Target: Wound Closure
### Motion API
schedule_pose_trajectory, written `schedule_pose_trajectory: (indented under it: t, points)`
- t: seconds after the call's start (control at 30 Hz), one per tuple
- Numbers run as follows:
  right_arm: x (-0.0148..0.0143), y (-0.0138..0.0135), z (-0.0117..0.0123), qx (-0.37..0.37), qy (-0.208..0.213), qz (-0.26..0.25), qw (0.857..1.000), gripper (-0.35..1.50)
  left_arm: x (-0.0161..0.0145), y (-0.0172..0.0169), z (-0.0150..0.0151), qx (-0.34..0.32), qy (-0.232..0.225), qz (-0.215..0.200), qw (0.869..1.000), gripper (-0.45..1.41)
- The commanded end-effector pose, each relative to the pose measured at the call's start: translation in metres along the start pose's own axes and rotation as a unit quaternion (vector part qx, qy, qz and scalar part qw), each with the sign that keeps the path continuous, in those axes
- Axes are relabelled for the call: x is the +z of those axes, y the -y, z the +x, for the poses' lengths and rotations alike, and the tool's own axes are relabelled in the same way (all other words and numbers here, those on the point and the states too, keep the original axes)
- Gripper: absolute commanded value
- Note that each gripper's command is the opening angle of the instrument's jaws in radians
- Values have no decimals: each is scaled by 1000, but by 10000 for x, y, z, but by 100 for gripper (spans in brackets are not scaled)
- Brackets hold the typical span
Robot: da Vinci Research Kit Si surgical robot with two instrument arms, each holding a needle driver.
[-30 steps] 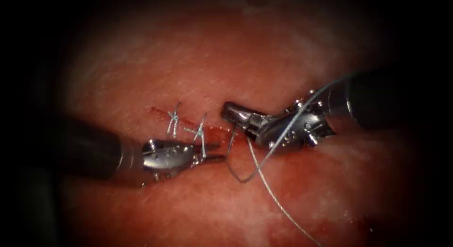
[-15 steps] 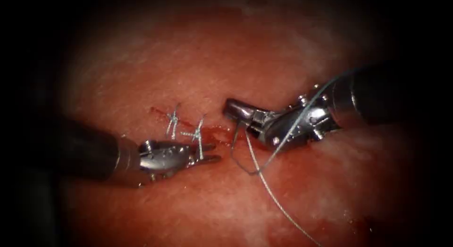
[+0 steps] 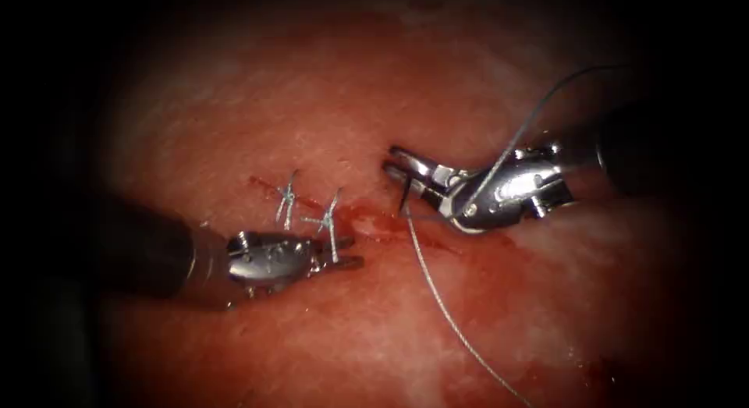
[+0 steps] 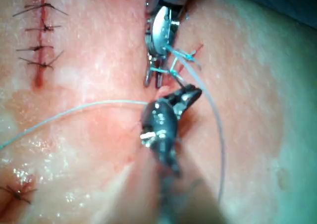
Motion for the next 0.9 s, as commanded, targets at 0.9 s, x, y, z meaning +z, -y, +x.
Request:
schedule_pose_trajectory:
  t: [0.9]
  points:
    - [33, -20, -29, 150, 10, 76, 986, -35, 2, -12, -9, -4, 2, -1, 1000, -3]
